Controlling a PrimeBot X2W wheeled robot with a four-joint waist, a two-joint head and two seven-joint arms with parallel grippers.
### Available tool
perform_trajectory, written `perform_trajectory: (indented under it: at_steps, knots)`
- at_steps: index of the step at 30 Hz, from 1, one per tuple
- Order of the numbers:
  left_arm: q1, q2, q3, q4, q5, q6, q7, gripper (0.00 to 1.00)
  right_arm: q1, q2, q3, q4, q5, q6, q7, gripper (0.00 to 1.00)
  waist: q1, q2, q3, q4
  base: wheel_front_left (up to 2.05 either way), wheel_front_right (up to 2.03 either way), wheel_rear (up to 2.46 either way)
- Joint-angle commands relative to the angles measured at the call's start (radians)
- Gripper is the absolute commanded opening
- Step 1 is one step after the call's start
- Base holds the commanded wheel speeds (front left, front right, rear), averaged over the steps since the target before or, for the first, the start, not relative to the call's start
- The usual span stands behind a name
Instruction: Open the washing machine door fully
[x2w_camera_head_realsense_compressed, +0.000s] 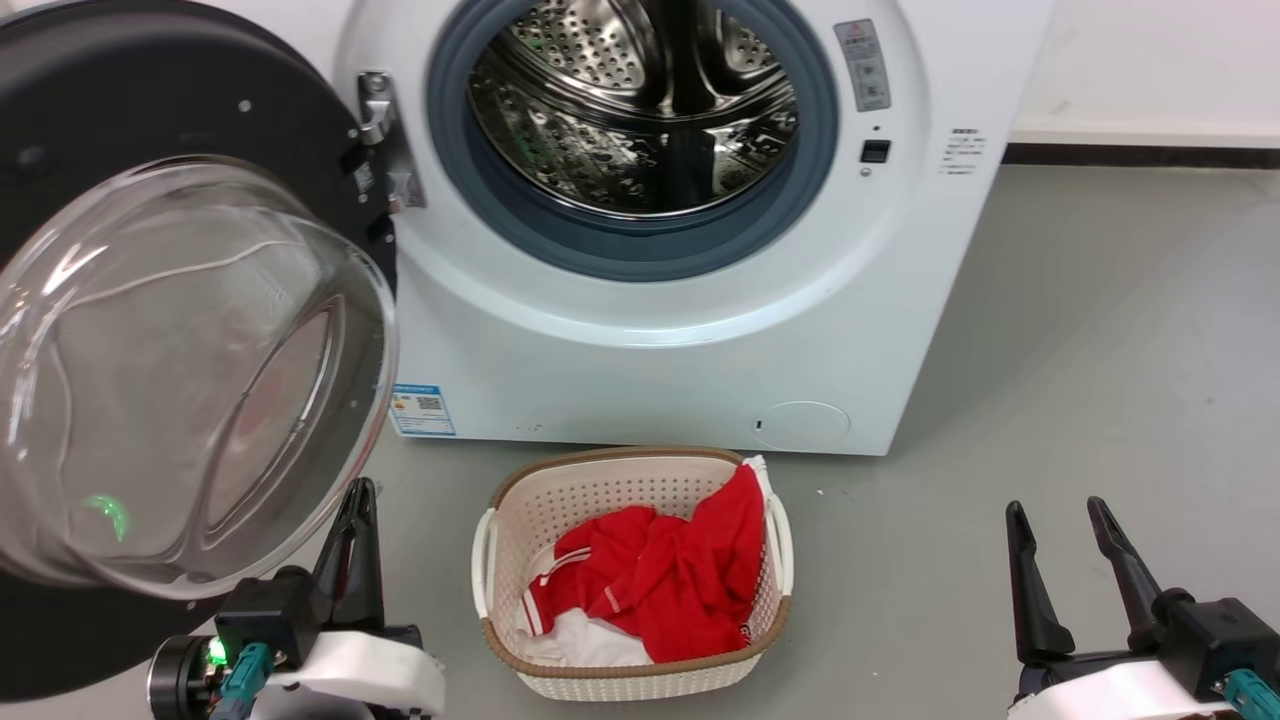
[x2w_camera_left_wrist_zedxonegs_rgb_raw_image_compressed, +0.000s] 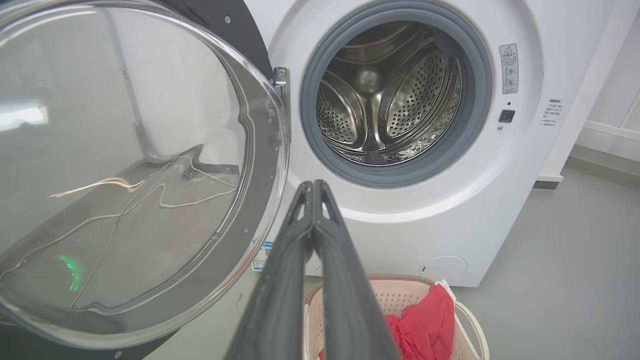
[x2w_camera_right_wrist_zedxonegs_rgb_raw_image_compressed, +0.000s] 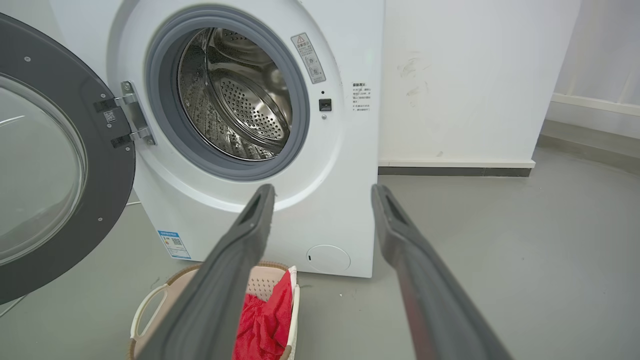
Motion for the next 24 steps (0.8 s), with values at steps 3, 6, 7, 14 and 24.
perform_trajectory:
  at_steps: [3,6,7,14,24]
  knots:
    - [-0.032,-0.012,-0.011,0.022,0.006,0.001,-0.011,0.49,-0.009,0.002,0.003,-0.007,-0.013,-0.001,0.005,1.00,0.0000,0.0000,0.002,-0.035,0.00,0.00,0.00]
    - [-0.044,-0.016,-0.019,0.043,0.014,0.008,-0.015,1.00,-0.012,0.002,0.003,-0.011,-0.019,-0.001,0.006,1.00,0.0000,0.0000,0.002,-0.053,0.00,0.00,0.00]
    - [-0.047,-0.016,-0.022,0.048,0.015,0.010,-0.016,1.00,-0.012,0.002,0.002,-0.012,-0.019,-0.001,0.007,1.00,0.0000,0.0000,0.002,-0.058,0.00,0.00,0.00]
    - [-0.021,-0.016,-0.032,0.059,0.034,0.025,-0.022,1.00,-0.010,0.002,0.002,-0.012,-0.016,-0.001,0.010,1.00,0.0000,0.0000,-0.001,-0.072,0.00,0.00,0.00]
    - [-0.018,-0.013,-0.036,0.051,0.045,0.034,-0.028,1.00,-0.013,0.002,0.004,-0.003,-0.014,-0.001,0.002,1.00,0.0000,0.0000,0.002,-0.065,0.00,0.00,0.00]
